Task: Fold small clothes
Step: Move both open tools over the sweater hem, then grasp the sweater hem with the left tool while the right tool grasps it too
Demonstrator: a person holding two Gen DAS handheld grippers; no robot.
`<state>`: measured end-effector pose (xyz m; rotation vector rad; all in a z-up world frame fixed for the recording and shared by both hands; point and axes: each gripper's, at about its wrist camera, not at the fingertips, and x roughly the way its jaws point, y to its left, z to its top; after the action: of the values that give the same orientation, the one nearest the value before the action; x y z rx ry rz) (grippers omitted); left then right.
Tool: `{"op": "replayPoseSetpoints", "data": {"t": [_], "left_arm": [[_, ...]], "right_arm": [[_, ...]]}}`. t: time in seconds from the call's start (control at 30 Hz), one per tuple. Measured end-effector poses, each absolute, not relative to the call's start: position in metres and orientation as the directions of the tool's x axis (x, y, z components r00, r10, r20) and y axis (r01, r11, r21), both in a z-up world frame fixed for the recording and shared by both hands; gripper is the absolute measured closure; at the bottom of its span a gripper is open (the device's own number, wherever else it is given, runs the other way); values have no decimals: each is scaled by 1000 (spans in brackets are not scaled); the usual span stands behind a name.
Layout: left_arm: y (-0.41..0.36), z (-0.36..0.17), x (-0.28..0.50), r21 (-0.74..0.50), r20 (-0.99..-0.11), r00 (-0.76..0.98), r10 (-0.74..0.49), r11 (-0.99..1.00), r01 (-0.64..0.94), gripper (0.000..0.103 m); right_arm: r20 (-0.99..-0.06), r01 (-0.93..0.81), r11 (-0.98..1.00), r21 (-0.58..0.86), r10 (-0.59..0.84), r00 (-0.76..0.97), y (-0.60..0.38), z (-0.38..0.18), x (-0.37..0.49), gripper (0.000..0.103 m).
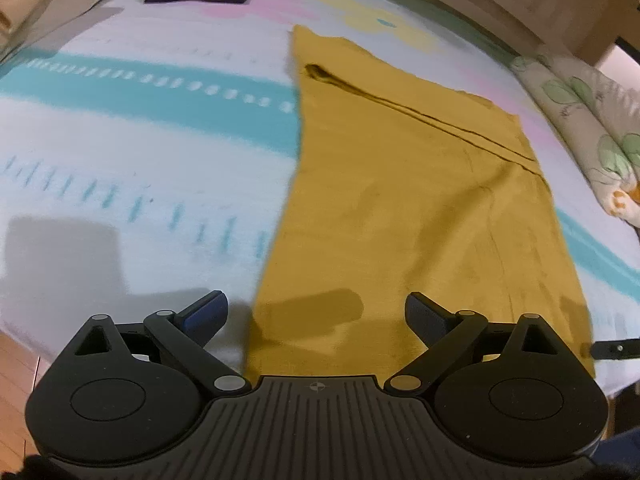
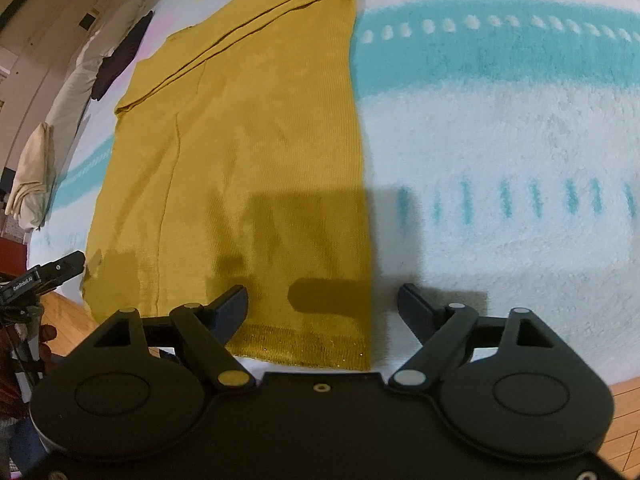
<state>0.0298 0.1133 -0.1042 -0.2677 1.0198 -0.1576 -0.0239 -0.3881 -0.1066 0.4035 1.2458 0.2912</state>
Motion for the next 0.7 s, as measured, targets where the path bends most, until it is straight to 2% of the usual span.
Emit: {"op": "replayPoseSetpoints", "data": {"t": [0.07,0.23,0.4,0.53,0.6,0.67,0.7], "left_arm": [[113,-112,31,-326,-831,476,-288,945,3,7],[101,-115,34,-319,-835,466,-291,948,21,7],[103,-117,36,-327,-836,474,-275,945,-28,14],[98,-115,35,-279,-848,473,-239,960,-14,23],[96,-114,35,-256,-849,478,-223,967,-4,31],[96,-113,34,-241,-850,484,-207,971,-7,43],[98,-113,33,-238,-851,484,-203,971,-10,45]], "right_arm": [[-855,0,895,447,427,294,-386,-106,-23,14],[-858,-12,898,440,424,290,-383,-106,-23,13],[-854,-17,895,446,431,293,-383,-107,-23,11],[-856,-25,897,442,430,289,-381,-107,-23,11],[-859,-32,899,436,426,285,-378,-107,-23,12],[-862,-44,902,429,424,278,-376,-106,-23,15],[-862,-48,902,429,425,275,-374,-106,-22,19]]}}
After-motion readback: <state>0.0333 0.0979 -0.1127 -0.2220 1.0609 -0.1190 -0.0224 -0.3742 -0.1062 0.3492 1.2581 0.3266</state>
